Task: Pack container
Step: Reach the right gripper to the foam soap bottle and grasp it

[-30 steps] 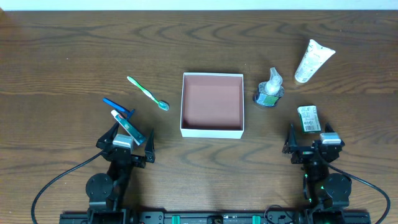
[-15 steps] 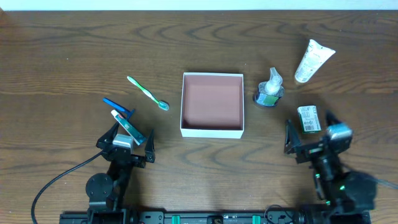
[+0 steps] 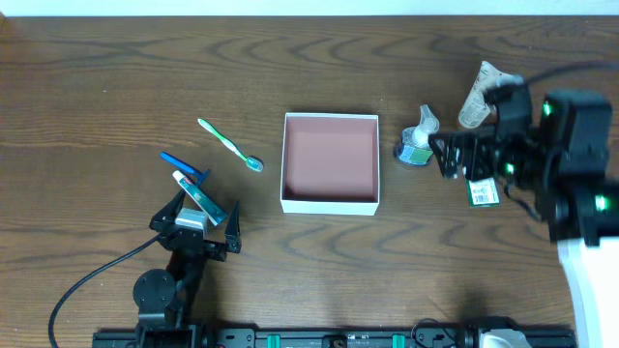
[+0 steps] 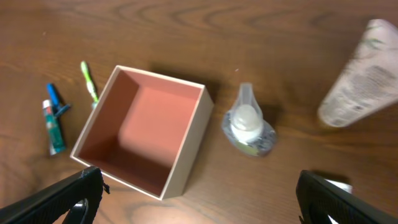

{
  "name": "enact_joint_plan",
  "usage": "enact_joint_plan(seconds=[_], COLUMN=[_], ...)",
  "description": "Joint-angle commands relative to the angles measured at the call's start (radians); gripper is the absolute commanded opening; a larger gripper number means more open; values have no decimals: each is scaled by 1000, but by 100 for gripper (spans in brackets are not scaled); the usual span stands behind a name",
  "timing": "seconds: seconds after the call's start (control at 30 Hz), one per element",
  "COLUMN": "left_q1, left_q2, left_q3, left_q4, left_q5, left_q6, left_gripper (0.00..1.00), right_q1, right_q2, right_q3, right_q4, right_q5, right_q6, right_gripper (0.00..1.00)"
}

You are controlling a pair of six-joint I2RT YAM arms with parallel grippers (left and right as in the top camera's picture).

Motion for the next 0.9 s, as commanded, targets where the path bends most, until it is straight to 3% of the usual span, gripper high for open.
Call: enact_joint_plan(seconds=[0.0, 0.13, 0.23, 0.4, 0.63, 0.87], left_q1=[3, 3, 3, 3, 3, 3], left_q2=[-5, -5, -5, -5, -5, -5], left_q3=[-19, -19, -19, -19, -19, -19], left_q4=[-33, -33, -33, -33, -33, -33], left_q5=[3, 3, 3, 3, 3, 3], left_q6=[-1, -1, -1, -1, -1, -1], left_gripper=[98, 98, 98, 98, 98, 98], right_q1=[-6, -6, 2, 48, 127, 145], right_q2=[65, 134, 190, 274, 388, 433], right_q3=[28, 28, 28, 28, 28, 28], right_q4=[-10, -5, 2, 35, 124, 195], right_q5=[-60, -56, 10, 135, 340, 413], right_q6=[-32, -150, -191, -189, -93, 1], right_gripper=[99, 92, 97, 96, 92, 86])
